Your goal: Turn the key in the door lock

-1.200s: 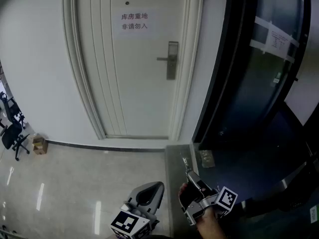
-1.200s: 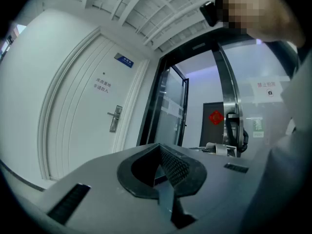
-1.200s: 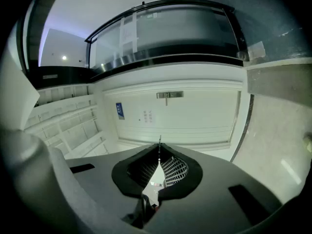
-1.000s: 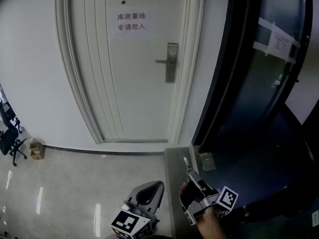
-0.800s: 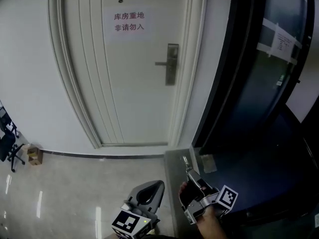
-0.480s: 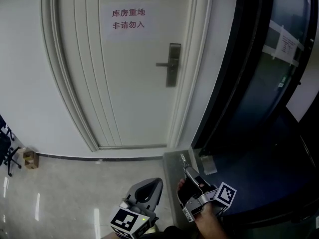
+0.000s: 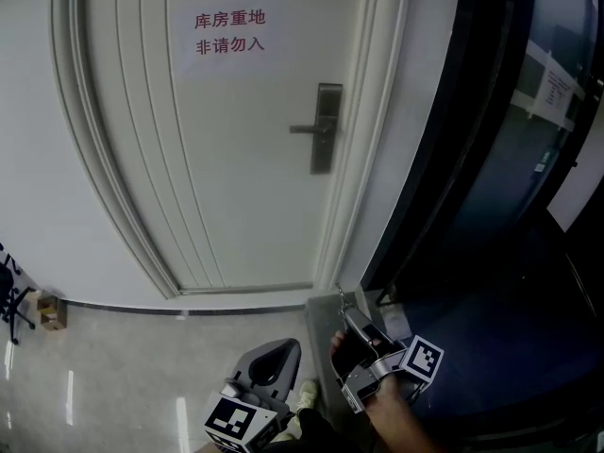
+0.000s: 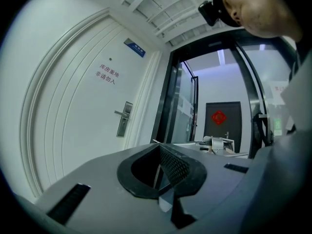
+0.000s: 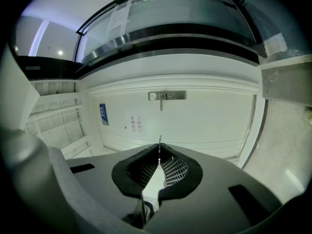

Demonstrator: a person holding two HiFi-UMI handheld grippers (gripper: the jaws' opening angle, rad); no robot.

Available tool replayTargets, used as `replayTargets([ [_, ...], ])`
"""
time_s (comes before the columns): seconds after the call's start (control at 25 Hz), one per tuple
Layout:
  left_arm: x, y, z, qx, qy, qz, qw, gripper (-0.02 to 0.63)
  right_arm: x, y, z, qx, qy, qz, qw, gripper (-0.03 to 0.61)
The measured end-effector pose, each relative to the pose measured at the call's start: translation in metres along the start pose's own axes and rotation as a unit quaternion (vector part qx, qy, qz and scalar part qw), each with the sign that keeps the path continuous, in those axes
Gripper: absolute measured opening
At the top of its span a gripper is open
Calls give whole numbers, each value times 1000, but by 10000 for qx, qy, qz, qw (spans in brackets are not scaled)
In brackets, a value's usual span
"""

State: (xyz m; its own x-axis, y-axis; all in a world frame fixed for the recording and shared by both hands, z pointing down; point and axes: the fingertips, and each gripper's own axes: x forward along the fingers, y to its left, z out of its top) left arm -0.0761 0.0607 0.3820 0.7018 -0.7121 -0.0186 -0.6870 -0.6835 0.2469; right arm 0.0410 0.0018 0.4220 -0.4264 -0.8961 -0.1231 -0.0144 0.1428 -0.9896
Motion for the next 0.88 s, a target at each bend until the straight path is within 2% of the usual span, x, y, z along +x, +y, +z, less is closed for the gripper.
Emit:
replayTargets([
  [0.4, 119, 55, 29, 12, -7, 278, 9996, 3, 112, -5, 90, 78, 314, 38, 9995, 20],
  [0.6, 175, 75, 37, 33, -20, 391, 9992, 3, 159, -7, 136, -46, 450, 77, 9989, 20],
  [0.88, 225, 96, 41, 140, 57, 503, 9986, 3, 225, -18, 187, 4, 171, 79, 9998, 20],
])
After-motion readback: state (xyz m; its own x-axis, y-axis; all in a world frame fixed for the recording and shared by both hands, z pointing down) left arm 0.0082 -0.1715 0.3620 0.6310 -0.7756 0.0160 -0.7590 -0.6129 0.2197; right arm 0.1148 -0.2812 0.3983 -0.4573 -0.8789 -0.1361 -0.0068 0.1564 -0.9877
